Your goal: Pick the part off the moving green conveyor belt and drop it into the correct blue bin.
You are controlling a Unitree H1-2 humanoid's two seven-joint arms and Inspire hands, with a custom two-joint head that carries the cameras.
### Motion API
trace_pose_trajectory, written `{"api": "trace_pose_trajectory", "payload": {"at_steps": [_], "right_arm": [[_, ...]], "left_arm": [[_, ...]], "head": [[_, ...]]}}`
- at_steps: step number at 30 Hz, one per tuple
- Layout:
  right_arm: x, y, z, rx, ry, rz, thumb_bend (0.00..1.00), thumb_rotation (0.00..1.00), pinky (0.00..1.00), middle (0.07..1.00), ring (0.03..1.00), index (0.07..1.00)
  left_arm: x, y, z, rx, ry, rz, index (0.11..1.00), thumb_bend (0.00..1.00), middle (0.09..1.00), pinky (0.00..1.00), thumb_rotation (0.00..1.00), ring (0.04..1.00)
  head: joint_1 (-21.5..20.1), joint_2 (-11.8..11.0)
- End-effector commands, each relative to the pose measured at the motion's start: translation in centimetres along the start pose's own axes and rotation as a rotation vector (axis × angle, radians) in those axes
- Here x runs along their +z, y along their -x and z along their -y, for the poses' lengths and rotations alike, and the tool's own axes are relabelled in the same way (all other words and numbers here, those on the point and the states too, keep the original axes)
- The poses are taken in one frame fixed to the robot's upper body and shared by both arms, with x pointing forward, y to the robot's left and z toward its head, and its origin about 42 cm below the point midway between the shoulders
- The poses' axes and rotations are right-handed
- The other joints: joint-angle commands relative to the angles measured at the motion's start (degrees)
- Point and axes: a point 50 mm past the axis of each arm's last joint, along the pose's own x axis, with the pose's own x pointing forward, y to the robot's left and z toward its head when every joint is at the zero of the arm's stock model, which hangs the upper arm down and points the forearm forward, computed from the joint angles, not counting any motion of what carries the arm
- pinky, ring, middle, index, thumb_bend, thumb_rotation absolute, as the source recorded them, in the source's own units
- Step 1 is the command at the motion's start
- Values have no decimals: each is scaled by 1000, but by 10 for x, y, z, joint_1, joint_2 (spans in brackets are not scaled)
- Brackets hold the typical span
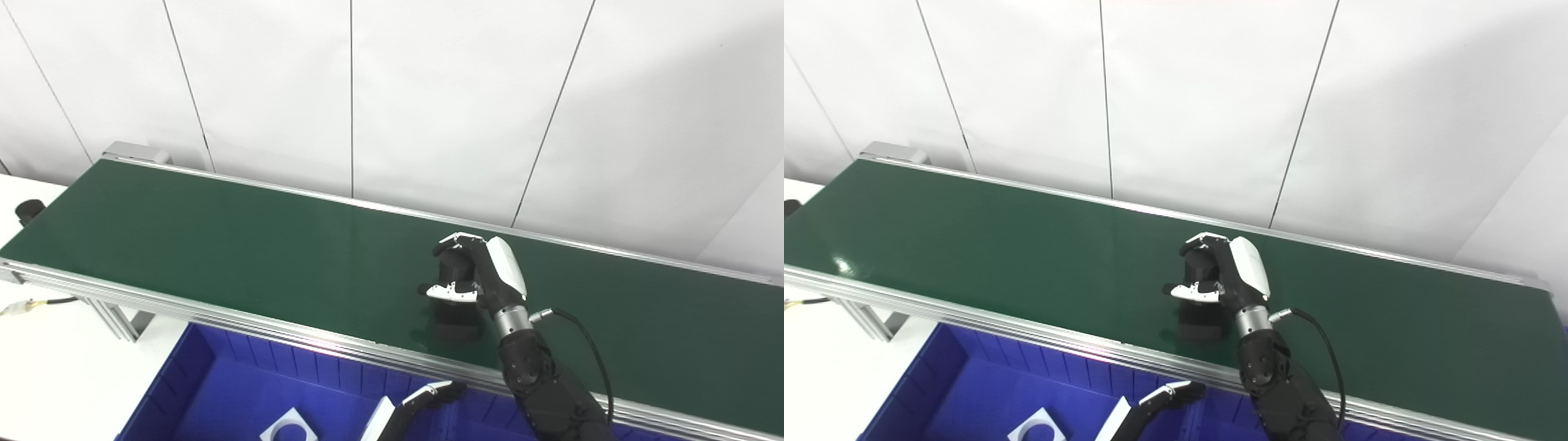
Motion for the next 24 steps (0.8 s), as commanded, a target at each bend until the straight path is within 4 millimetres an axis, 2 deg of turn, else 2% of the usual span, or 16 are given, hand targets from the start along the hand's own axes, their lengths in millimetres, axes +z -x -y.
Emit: {"api": "trace_pose_trajectory", "payload": {"at_steps": [1, 10, 13, 16, 17, 20, 21, 22, 23, 24], "right_arm": [[23, -17, 21, -67, -27, 105, 514, 0, 328, 458, 383, 535], [45, -10, 45, -153, -7, 168, 517, 0, 358, 472, 404, 527], [49, -8, 49, -174, -6, 168, 517, 0, 370, 470, 407, 525], [50, -5, 51, -199, -10, 170, 519, 0, 401, 471, 423, 508], [50, -4, 53, -213, -5, 174, 520, 0, 406, 474, 425, 505], [44, 3, 58, -239, 7, 167, 517, 0, 406, 468, 409, 521], [41, 6, 59, -245, 10, 160, 516, 0, 346, 454, 393, 527], [37, 11, 63, -254, 12, 145, 515, 0, 316, 447, 385, 530], [34, 14, 65, -261, 12, 134, 513, 0, 295, 447, 375, 532], [31, 18, 68, -266, 16, 125, 512, 0, 284, 450, 369, 536]], "left_arm": [[11, -10, -2, 15, 24, 71, 793, 766, 797, 801, 960, 805], [11, -9, -10, 15, 20, 72, 817, 746, 809, 821, 1000, 820], [10, -8, -13, 22, 12, 72, 823, 746, 813, 838, 1000, 823], [9, -6, -18, 23, 25, 62, 822, 731, 815, 826, 1000, 831], [8, -6, -20, 19, 31, 57, 830, 733, 822, 823, 1000, 839], [7, -4, -27, 13, 50, 40, 864, 799, 850, 840, 1000, 867], [7, -3, -29, 14, 51, 39, 879, 780, 863, 856, 1000, 882], [7, -3, -32, 18, 42, 44, 887, 769, 870, 864, 1000, 889], [7, -3, -34, 19, 36, 48, 905, 674, 878, 883, 1000, 898], [8, -3, -37, 23, 34, 52, 917, 622, 882, 896, 1000, 903]], "head": [[-13, 0], [-71, -2], [-106, -4], [-159, -5], [-163, -6], [-223, -3], [-227, -2], [-253, 3], [-253, 3], [-278, 13]]}}
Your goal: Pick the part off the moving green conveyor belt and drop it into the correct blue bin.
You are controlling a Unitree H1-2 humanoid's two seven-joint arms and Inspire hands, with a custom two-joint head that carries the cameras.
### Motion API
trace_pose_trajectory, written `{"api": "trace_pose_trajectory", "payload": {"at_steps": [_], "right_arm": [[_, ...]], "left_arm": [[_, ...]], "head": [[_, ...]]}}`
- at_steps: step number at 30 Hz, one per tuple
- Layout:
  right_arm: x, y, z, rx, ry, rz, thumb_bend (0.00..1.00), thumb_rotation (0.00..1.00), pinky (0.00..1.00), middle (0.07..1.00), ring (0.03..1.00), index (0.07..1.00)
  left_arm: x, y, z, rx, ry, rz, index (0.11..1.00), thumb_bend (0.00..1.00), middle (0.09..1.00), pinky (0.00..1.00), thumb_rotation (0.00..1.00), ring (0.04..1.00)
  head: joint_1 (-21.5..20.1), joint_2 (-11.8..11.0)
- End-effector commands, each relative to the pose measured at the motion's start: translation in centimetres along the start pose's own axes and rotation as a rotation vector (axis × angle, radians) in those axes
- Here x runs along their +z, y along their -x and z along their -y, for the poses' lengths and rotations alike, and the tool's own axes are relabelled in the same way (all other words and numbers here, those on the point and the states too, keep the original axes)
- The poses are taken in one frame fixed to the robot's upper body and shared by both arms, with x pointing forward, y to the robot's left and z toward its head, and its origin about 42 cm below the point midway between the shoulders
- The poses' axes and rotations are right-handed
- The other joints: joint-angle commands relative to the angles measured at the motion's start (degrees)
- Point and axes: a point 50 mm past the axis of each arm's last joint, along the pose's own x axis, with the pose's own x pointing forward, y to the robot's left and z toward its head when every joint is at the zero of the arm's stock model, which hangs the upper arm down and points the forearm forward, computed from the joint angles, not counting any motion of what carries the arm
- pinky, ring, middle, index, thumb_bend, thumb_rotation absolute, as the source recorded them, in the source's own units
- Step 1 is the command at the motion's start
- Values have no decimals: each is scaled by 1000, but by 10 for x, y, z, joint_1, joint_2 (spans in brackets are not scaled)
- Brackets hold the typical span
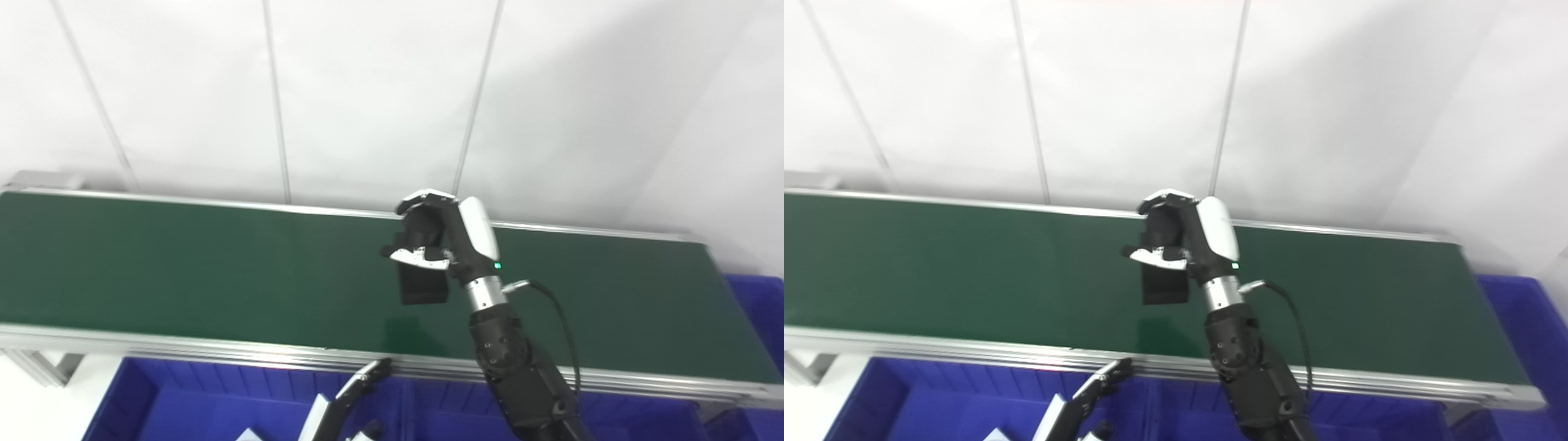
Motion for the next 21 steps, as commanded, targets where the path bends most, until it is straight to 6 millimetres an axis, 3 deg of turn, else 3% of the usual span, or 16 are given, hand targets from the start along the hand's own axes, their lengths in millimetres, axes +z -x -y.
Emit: {"api": "trace_pose_trajectory", "payload": {"at_steps": [1, 2, 9, 13, 15, 21], "right_arm": [[6, -7, 19, -60, 13, 25, 512, 0, 283, 451, 368, 538], [4, -4, 24, -60, 19, 22, 511, 0, 282, 452, 366, 539], [-3, 24, 51, -61, 78, -30, 513, 0, 314, 464, 381, 537], [2, 38, 62, -73, 96, -66, 513, 0, 313, 458, 379, 538], [6, 47, 69, -80, 104, -85, 513, 0, 306, 457, 378, 536], [4, 82, 87, -104, 122, -128, 516, 0, 341, 480, 397, 525]], "left_arm": [[13, -6, -8, 15, 9, 78, 920, 610, 883, 900, 1000, 905], [14, -6, -11, 16, 17, 81, 922, 602, 884, 902, 1000, 906], [25, -8, -25, 13, 30, 115, 962, 565, 912, 996, 1000, 936], [31, -6, -43, -2, 60, 129, 961, 614, 915, 977, 1000, 930], [36, -7, -55, -2, 78, 143, 949, 639, 904, 942, 1000, 916], [50, -11, -75, -2, 117, 197, 917, 681, 872, 872, 1000, 886]], "head": [[-28, 13], [-50, 28], [-91, 83], [-122, 139], [-137, 155], [-161, 164]]}}
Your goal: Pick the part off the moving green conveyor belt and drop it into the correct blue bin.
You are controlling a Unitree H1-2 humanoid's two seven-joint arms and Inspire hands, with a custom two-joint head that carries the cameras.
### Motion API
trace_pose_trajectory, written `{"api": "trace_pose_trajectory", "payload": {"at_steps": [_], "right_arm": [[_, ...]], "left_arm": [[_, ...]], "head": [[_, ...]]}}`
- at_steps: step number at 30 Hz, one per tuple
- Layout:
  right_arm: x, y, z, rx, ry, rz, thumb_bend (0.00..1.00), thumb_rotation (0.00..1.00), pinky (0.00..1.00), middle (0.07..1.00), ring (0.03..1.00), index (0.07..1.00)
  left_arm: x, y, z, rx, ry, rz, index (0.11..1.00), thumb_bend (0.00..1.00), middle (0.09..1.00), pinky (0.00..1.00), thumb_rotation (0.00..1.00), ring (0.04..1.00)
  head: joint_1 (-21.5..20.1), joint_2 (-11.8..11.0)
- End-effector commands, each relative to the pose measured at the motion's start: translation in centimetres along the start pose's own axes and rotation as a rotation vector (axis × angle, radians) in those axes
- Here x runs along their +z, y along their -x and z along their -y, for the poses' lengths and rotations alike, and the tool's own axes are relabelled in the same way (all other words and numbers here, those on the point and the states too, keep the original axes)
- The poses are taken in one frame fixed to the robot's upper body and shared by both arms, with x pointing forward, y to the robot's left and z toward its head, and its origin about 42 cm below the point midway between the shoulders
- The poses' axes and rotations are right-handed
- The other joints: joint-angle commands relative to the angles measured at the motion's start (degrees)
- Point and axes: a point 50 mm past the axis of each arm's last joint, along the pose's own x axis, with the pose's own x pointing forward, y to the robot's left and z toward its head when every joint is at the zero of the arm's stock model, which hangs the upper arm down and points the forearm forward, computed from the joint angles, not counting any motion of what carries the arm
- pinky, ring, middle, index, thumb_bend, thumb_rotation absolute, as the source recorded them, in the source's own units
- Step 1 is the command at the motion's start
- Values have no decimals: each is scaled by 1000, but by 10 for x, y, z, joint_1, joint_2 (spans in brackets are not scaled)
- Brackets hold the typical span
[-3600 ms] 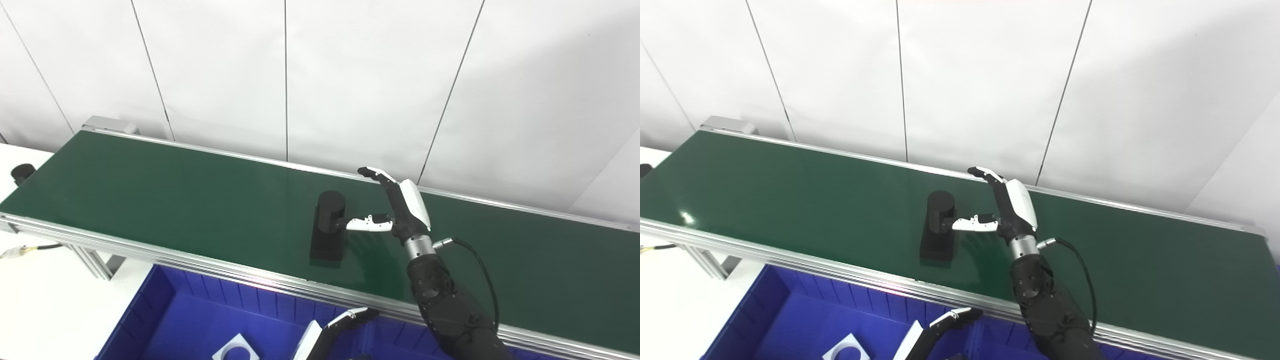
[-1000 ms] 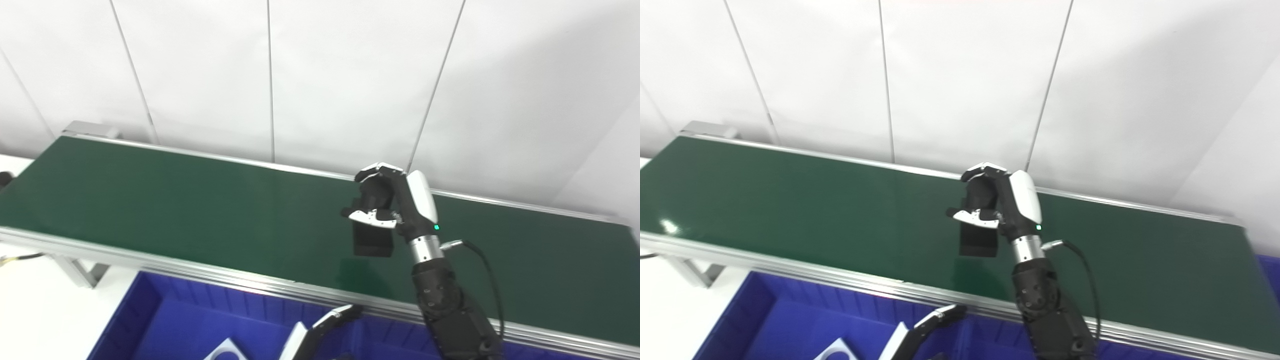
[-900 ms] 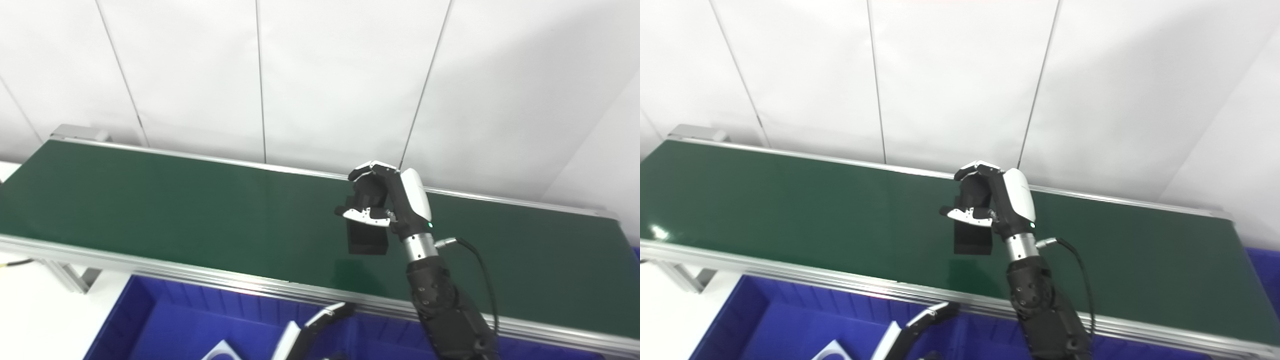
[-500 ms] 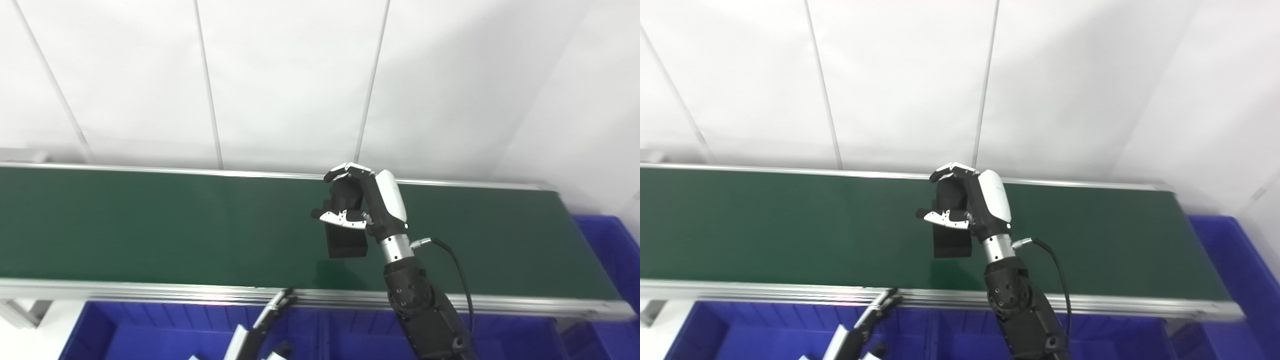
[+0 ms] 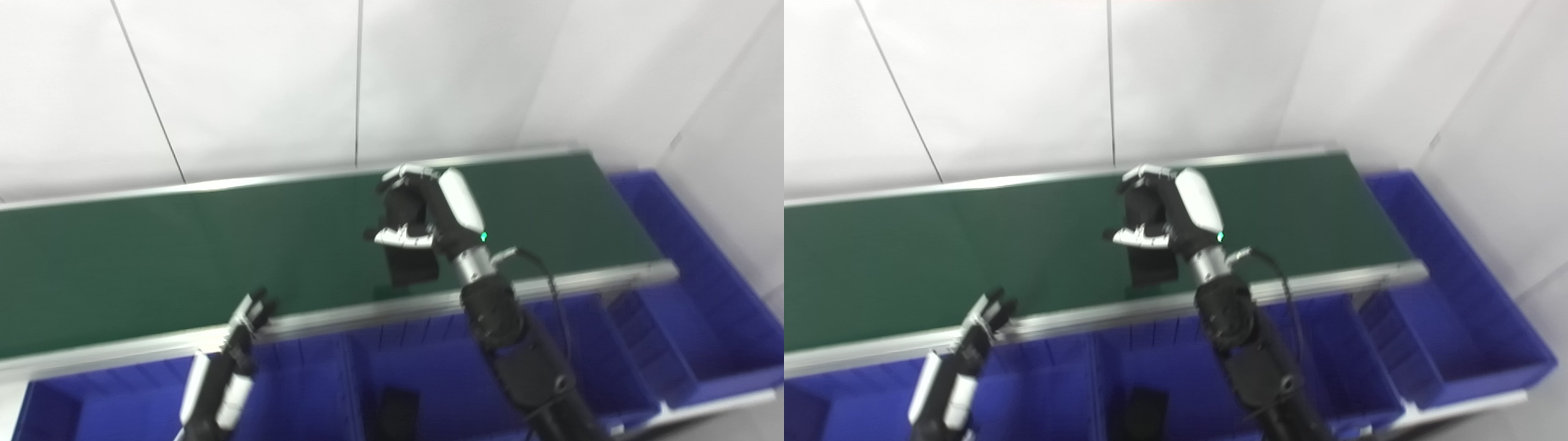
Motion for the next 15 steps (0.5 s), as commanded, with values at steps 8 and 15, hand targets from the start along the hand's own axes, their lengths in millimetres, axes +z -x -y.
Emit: {"api": "trace_pose_trajectory", "payload": {"at_steps": [8, 15], "right_arm": [[-7, 52, 37, -56, 71, -89, 514, 0, 300, 447, 382, 535], [-15, 89, 62, -87, 128, -179, 516, 0, 333, 455, 396, 530]], "left_arm": [[19, -13, -5, -19, 18, 108, 902, 666, 845, 837, 1000, 863], [22, -17, -3, -22, 22, 128, 904, 676, 841, 841, 1000, 864]], "head": [[-16, 12], [-6, 28]]}}
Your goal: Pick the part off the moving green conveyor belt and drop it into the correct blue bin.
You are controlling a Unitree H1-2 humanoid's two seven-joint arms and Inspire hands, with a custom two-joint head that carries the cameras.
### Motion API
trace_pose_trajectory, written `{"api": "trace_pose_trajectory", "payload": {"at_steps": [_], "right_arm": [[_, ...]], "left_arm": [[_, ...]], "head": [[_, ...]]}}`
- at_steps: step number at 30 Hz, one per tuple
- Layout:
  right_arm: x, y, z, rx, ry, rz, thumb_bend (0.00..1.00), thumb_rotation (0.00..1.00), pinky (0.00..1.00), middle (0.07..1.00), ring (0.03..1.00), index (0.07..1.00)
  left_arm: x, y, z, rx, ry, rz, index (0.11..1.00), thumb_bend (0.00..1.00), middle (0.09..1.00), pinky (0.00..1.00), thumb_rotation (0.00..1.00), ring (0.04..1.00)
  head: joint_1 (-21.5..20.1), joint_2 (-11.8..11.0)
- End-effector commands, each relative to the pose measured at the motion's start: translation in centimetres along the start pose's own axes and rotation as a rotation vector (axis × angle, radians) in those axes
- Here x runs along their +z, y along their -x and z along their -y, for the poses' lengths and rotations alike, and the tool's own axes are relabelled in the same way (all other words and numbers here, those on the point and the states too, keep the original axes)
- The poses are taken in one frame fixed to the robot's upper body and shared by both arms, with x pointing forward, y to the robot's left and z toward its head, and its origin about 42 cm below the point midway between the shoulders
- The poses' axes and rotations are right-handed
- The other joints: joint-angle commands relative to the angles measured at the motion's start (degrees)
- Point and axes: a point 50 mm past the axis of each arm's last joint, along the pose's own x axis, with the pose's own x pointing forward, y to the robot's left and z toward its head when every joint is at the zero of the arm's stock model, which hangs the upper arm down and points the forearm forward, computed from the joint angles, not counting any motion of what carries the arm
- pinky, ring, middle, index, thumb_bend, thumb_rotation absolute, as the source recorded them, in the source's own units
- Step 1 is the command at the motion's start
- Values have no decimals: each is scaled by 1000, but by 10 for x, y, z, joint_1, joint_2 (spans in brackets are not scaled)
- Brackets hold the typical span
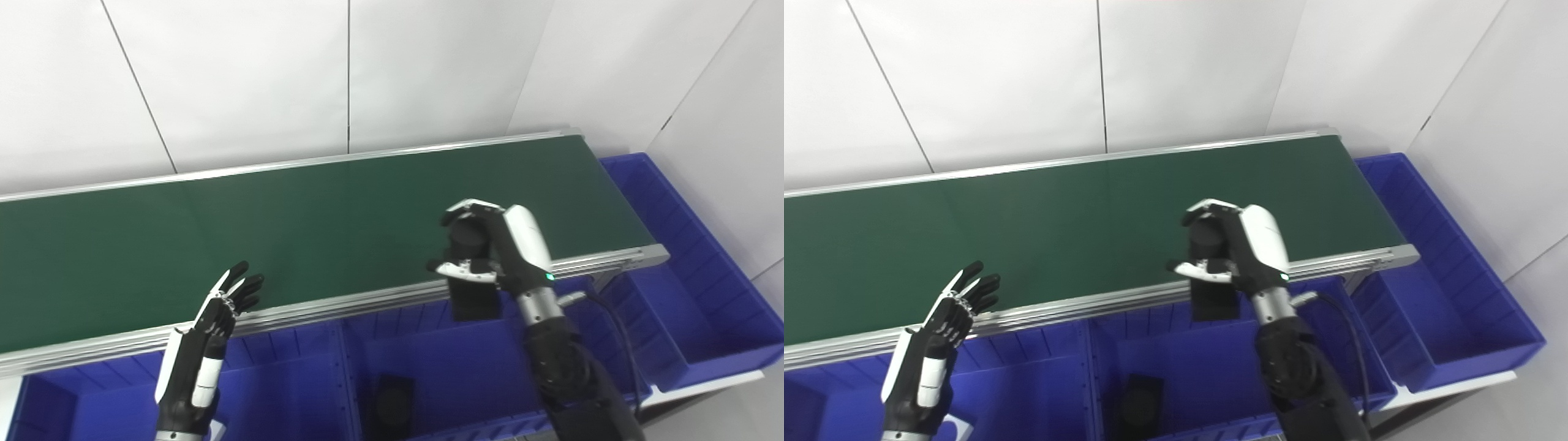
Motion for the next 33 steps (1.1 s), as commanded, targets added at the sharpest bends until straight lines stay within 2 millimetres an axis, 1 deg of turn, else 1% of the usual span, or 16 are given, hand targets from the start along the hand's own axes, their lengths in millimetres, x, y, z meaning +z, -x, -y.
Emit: {"api": "trace_pose_trajectory", "payload": {"at_steps": [1, 4, 7, 11, 15, 19, 21, 24, 27, 28, 33], "right_arm": [[4, 2, 13, -41, 6, 10, 516, 0, 344, 460, 403, 527], [-2, 13, 14, -41, 3, -30, 516, 0, 337, 462, 398, 528], [-9, 26, 9, -34, 0, -75, 515, 0, 314, 452, 385, 531], [-19, 39, -6, -10, -33, -120, 515, 0, 311, 450, 385, 532], [-24, 41, -26, 24, -56, -114, 513, 0, 307, 449, 382, 537], [-26, 45, -49, 72, -35, -94, 512, 0, 278, 438, 375, 537], [-28, 48, -59, 100, -28, -86, 512, 0, 282, 445, 373, 539], [-31, 52, -69, 134, -11, -69, 513, 0, 309, 459, 378, 540], [-33, 56, -79, 191, 30, -47, 514, 0, 327, 467, 385, 536], [-34, 56, -82, 209, 47, -35, 513, 0, 321, 459, 381, 536], [-38, 54, -94, 270, 88, 27, 516, 0, 343, 483, 396, 518]], "left_arm": [[13, -9, 2, -24, -1, 82, 904, 668, 841, 843, 1000, 867], [14, -11, 5, -33, 12, 90, 905, 639, 844, 852, 1000, 869], [16, -13, 7, -42, 16, 97, 903, 652, 842, 846, 1000, 862], [17, -13, 6, -40, 18, 104, 896, 660, 836, 828, 1000, 853], [18, -11, 6, -43, 9, 103, 897, 635, 833, 836, 1000, 854], [19, -10, 7, -46, 5, 105, 899, 645, 830, 850, 1000, 856], [20, -9, 8, -46, 5, 105, 895, 652, 824, 853, 1000, 853], [21, -7, 9, -49, 6, 104, 897, 681, 823, 851, 1000, 850], [20, -5, 11, -48, 12, 100, 898, 697, 819, 848, 1000, 849], [20, -4, 12, -48, 16, 99, 897, 699, 818, 848, 1000, 848], [20, 0, 15, -46, 25, 95, 898, 690, 818, 822, 1000, 839]], "head": [[3, 1], [11, 5], [13, 6], [11, 7], [16, 11], [21, 15], [26, 16], [30, 17], [47, 13], [56, 11], [69, 10]]}}
